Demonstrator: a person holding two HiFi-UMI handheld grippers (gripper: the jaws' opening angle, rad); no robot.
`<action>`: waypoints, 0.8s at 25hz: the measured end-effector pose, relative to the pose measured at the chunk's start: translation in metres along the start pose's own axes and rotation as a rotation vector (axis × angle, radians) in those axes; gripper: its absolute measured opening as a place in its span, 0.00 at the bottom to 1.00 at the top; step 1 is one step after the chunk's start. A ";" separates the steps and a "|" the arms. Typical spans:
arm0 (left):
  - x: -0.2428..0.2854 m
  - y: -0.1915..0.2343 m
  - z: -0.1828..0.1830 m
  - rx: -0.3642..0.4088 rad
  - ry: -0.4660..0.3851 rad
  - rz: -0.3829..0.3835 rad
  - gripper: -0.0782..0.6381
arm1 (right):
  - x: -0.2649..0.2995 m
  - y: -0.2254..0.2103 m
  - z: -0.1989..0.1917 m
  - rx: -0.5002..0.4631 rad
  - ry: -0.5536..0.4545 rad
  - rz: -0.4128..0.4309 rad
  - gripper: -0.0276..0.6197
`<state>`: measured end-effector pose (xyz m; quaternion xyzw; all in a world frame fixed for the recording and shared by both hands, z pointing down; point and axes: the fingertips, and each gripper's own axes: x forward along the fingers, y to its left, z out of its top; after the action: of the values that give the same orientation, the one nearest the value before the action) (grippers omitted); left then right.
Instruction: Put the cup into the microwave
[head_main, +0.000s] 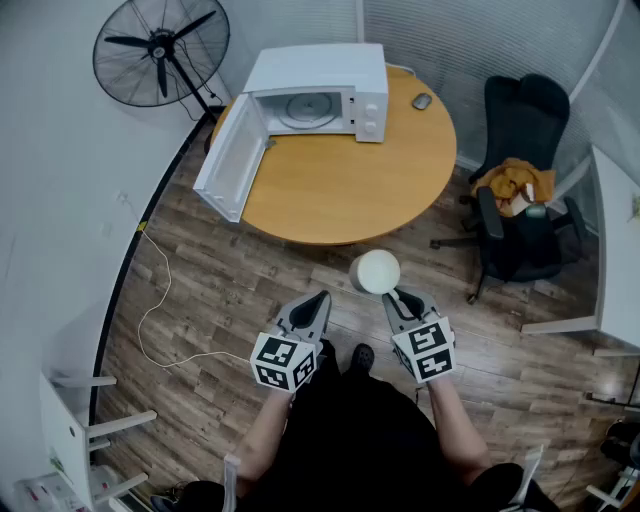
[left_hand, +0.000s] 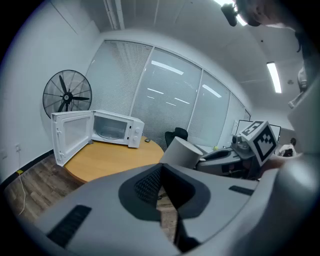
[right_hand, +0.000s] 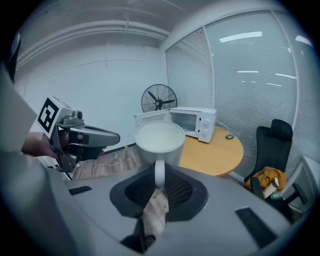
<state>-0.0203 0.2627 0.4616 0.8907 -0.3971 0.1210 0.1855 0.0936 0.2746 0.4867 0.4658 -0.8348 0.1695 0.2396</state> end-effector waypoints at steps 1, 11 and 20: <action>-0.001 -0.001 -0.001 0.000 0.002 0.002 0.10 | -0.001 0.001 0.000 -0.003 -0.001 0.001 0.13; -0.011 -0.008 -0.006 -0.004 0.000 0.014 0.10 | -0.011 0.007 -0.004 0.002 -0.006 0.015 0.13; -0.016 0.002 -0.019 -0.030 0.018 0.030 0.10 | 0.001 0.008 -0.011 0.029 0.006 0.025 0.13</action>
<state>-0.0339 0.2803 0.4736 0.8805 -0.4105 0.1258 0.2008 0.0891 0.2831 0.4959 0.4582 -0.8373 0.1859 0.2333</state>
